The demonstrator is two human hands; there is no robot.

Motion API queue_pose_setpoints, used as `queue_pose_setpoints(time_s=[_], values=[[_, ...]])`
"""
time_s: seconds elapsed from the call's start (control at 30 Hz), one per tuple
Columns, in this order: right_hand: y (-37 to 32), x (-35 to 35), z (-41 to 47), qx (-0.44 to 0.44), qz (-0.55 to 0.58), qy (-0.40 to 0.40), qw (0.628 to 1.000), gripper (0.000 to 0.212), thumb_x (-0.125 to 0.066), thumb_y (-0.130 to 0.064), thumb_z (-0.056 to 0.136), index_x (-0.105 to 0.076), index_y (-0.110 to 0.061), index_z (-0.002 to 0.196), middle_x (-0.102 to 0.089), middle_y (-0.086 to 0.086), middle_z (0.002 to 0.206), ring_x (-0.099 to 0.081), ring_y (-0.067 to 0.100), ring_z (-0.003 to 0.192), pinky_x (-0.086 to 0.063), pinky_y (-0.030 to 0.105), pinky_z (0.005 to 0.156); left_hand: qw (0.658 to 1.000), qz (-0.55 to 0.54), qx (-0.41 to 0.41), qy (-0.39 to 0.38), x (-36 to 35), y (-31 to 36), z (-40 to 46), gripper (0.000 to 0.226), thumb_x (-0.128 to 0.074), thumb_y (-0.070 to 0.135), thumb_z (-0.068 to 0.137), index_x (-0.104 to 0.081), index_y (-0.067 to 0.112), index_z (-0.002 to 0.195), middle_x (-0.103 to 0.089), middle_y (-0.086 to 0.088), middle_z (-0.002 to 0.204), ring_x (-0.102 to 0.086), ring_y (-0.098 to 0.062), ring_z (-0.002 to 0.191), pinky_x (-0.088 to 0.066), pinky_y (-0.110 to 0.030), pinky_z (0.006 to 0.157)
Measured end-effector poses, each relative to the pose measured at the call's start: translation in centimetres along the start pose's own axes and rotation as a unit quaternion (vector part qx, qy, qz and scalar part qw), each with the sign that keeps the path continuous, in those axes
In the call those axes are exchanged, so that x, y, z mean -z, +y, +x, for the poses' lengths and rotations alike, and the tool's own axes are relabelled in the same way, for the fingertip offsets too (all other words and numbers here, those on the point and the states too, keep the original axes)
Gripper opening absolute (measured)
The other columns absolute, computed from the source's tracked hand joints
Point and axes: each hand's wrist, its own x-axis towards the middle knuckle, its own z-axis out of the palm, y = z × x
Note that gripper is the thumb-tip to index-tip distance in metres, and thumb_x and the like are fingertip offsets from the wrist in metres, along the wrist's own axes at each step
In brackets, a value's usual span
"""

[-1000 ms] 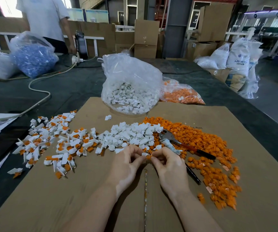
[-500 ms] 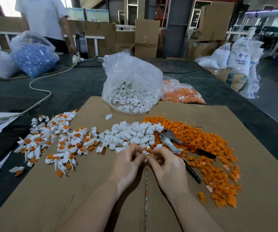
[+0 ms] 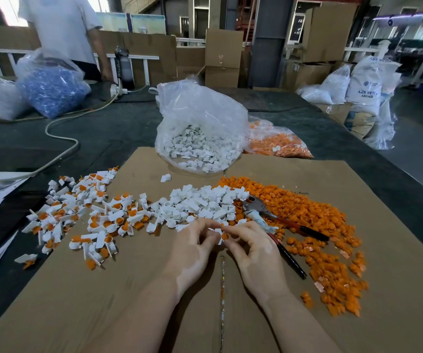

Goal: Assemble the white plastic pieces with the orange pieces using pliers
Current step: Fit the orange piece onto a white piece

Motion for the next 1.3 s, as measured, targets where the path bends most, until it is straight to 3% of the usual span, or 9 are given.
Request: queue_pose_setpoints(time_s=[0.1, 0.4, 0.53, 0.63, 0.77, 0.9, 1.03, 1.17, 1.3], values=[[-0.1, 0.0, 0.0, 0.002, 0.0, 0.003, 1.0, 0.022, -0.067, -0.008, 0.084, -0.071, -0.016, 0.104, -0.059, -0.002, 0.088, -0.057, 0.011, 0.082, -0.05, 0.033, 0.076, 1.0, 0.002, 0.0, 0.005, 0.0, 0.0, 0.0, 0.014, -0.057, 0.01, 0.09, -0.064, 0.019, 0.096, -0.061, -0.011, 0.074, -0.055, -0.006, 0.069, -0.037, -0.006, 0.059], [0.2, 0.0, 0.1, 0.012, -0.034, 0.034, 0.999, 0.024, -0.071, -0.012, 0.081, -0.07, -0.016, 0.105, -0.06, -0.005, 0.09, -0.057, 0.011, 0.083, -0.05, 0.03, 0.075, 1.0, -0.026, 0.003, 0.01, -0.1, 0.3, 0.1, 0.01, -0.065, 0.012, 0.085, -0.063, 0.012, 0.095, -0.054, -0.003, 0.064, -0.048, -0.004, 0.056, -0.036, -0.012, 0.055], [0.4, 1.2, 1.1, -0.054, -0.199, 0.104, 0.973, 0.035, -0.064, -0.027, 0.086, -0.062, -0.012, 0.118, -0.061, 0.004, 0.111, -0.053, 0.021, 0.106, -0.04, 0.038, 0.091, 0.999, -0.038, 0.019, 0.014, 0.0, 0.2, 0.2, 0.009, -0.065, 0.012, 0.085, -0.063, 0.013, 0.094, -0.061, -0.017, 0.073, -0.055, -0.018, 0.067, -0.041, -0.016, 0.061], [0.9, 3.0, 2.5, -0.193, -0.348, 0.02, 0.917, 0.049, -0.052, -0.037, 0.088, -0.045, -0.017, 0.133, -0.042, 0.006, 0.134, -0.035, 0.023, 0.125, -0.025, 0.042, 0.104, 0.999, -0.033, 0.025, 0.011, -0.1, 0.1, 0.4, 0.008, -0.065, 0.013, 0.085, -0.062, 0.016, 0.092, -0.056, -0.008, 0.068, -0.052, -0.012, 0.064, -0.038, -0.01, 0.056], [1.3, 4.3, 4.0, -0.27, -0.399, -0.118, 0.868, 0.05, -0.052, -0.046, 0.084, -0.045, -0.019, 0.126, -0.026, 0.01, 0.144, -0.02, 0.029, 0.134, -0.011, 0.051, 0.111, 0.999, -0.026, 0.03, 0.015, -0.1, 0.1, 0.6, 0.006, -0.065, 0.016, 0.086, -0.061, 0.019, 0.09, -0.06, -0.008, 0.069, -0.056, -0.014, 0.067, -0.04, -0.013, 0.059], [1.3, 4.8, 4.3, -0.232, -0.439, -0.124, 0.859, 0.051, -0.052, -0.053, 0.084, -0.047, -0.019, 0.122, -0.034, 0.01, 0.136, -0.029, 0.029, 0.127, -0.023, 0.047, 0.106, 0.999, -0.025, 0.041, 0.012, 0.0, 0.2, 0.7, 0.006, -0.065, 0.017, 0.086, -0.06, 0.018, 0.089, -0.058, -0.008, 0.07, -0.055, -0.015, 0.068, -0.041, -0.017, 0.061], [0.5, 5.1, 4.0, -0.181, -0.406, -0.096, 0.891, 0.037, -0.045, -0.048, 0.09, -0.046, -0.018, 0.112, -0.051, 0.004, 0.119, -0.047, 0.022, 0.111, -0.038, 0.035, 0.09, 0.996, -0.067, 0.063, 0.018, 0.1, 0.6, 0.8, 0.009, -0.066, 0.014, 0.085, -0.062, 0.01, 0.093, -0.058, -0.006, 0.068, -0.055, -0.006, 0.059, -0.042, -0.012, 0.055], [-1.4, 5.2, 3.9, -0.187, -0.245, -0.152, 0.939, 0.03, -0.039, -0.045, 0.093, -0.048, -0.017, 0.088, -0.052, 0.001, 0.087, -0.052, 0.021, 0.084, -0.037, 0.03, 0.065, 0.971, -0.2, 0.12, 0.046, 0.2, 1.4, 1.2, 0.005, -0.065, 0.005, 0.084, -0.063, 0.004, 0.089, -0.061, -0.004, 0.061, -0.054, -0.003, 0.047, -0.043, -0.013, 0.047], [-3.1, 5.3, 3.8, -0.238, -0.057, -0.251, 0.936, 0.032, -0.049, -0.036, 0.09, -0.051, -0.01, 0.072, -0.045, 0.001, 0.06, -0.043, 0.015, 0.054, -0.029, 0.03, 0.055, 0.963, -0.224, 0.131, 0.07, 0.7, 1.8, 2.0, 0.003, -0.065, 0.005, 0.084, -0.064, 0.007, 0.083, -0.065, -0.008, 0.066, -0.057, -0.01, 0.051, -0.049, -0.026, 0.057]])
